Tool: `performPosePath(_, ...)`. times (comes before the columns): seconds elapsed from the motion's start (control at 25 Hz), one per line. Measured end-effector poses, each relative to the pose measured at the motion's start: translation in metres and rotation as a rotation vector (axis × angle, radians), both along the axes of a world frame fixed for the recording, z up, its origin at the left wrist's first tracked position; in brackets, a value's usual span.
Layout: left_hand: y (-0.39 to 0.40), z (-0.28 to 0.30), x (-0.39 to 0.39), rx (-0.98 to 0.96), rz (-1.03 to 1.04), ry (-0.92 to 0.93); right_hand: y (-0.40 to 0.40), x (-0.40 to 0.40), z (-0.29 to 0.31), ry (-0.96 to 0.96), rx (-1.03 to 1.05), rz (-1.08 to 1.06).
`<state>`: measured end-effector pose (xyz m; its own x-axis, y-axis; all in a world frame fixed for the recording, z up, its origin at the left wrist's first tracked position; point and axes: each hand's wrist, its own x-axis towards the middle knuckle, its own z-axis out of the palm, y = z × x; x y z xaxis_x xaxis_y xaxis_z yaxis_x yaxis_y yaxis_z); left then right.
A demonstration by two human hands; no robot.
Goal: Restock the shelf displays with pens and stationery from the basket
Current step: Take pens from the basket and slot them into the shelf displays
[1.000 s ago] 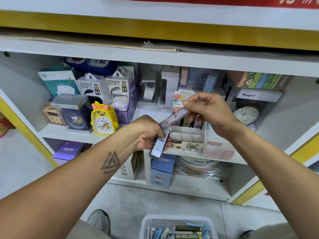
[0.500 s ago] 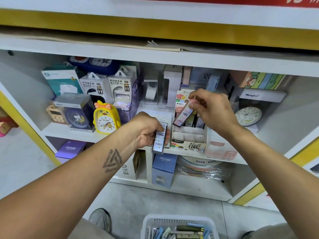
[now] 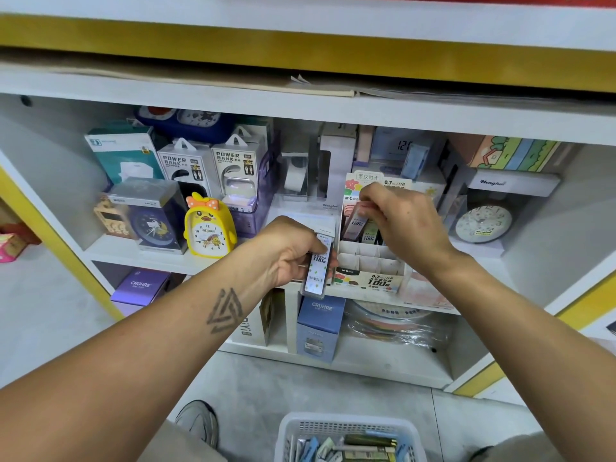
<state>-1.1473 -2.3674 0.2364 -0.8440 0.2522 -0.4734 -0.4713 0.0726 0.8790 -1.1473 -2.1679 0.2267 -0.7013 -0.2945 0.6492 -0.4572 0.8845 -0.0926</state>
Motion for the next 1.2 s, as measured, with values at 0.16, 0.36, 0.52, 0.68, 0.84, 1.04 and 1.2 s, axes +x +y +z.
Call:
performPosePath(0.16,0.001,-0.001,0.001,0.029,0.000,-0.008,-0.002,-0.001,-0.009,-0.052,0.122,0.005)
performPosePath(0.36,0.004,-0.001,0.001,0.060,-0.010,0.018,-0.003,0.003,-0.009,-0.151,0.001,-0.056)
performPosePath(0.52,0.018,0.000,0.003,0.089,0.004,0.127,-0.002,0.012,0.013,-0.634,-0.691,0.092)
performPosePath(0.68,0.042,-0.003,0.003,-0.021,-0.020,0.369,0.021,0.025,0.031,-0.583,-0.749,0.032)
performPosePath(0.84,0.055,-0.012,0.007,-0.465,-0.267,0.742,0.056,0.031,0.037,-0.349,-0.365,-0.209)
performPosePath(1.04,0.060,-0.030,0.012,-0.905,-0.708,0.955,0.050,0.033,0.017,-0.308,-0.160,-0.232)
performPosePath(1.2,0.058,-0.041,0.011,-1.034,-0.877,0.929,0.046,0.029,0.001,-0.371,-0.102,-0.225)
